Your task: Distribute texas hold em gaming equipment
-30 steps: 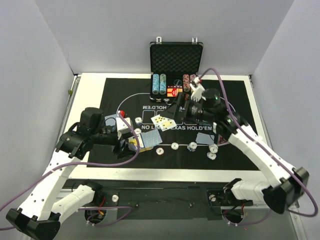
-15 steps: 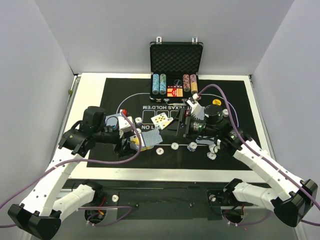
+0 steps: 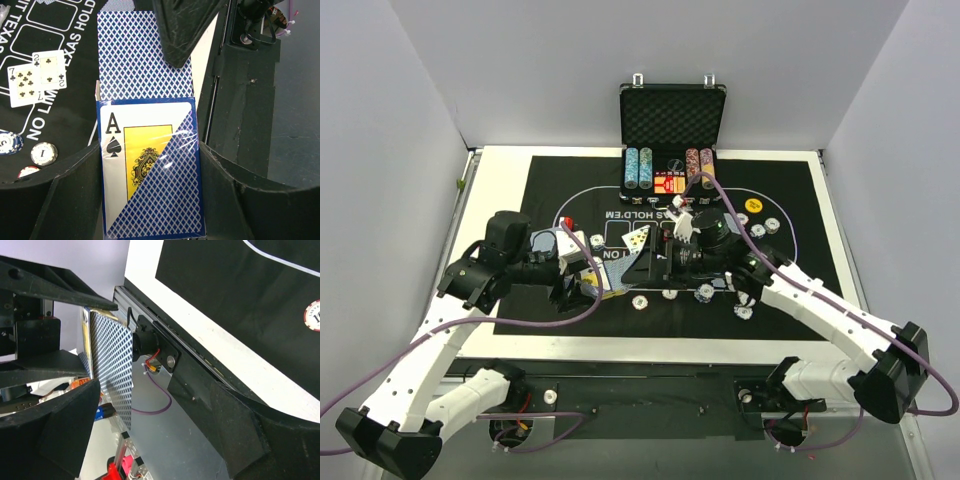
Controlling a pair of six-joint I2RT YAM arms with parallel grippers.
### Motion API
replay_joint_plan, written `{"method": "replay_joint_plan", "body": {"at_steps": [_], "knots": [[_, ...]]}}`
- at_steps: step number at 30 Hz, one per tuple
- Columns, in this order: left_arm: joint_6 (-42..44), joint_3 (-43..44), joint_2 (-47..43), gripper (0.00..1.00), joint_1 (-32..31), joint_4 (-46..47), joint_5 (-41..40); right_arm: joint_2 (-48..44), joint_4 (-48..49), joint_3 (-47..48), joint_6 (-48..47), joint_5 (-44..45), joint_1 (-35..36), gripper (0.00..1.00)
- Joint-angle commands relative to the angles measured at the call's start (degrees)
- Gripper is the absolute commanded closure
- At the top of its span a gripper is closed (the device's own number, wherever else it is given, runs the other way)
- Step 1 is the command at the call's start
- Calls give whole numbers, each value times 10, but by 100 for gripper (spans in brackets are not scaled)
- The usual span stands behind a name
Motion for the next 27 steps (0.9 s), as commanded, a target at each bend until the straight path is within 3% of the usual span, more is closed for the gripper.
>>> {"method": "replay_joint_plan", "body": {"at_steps": [1, 6, 9, 13, 27], "knots": [[-1, 9, -12, 100, -3, 27, 20, 9, 33, 28, 6, 5, 2, 17], [-2, 9, -14, 100, -3, 26, 22, 18, 53, 22, 14, 5, 2, 33], [-2, 8, -15, 100, -3, 26, 22, 14, 53, 21, 16, 6, 1, 53], [-4, 8, -16, 100, -3, 26, 25, 3, 49, 17, 16, 10, -2, 67], [-11, 12, -17, 100, -3, 31, 28, -34, 20, -7, 3, 5, -37, 70]]}}
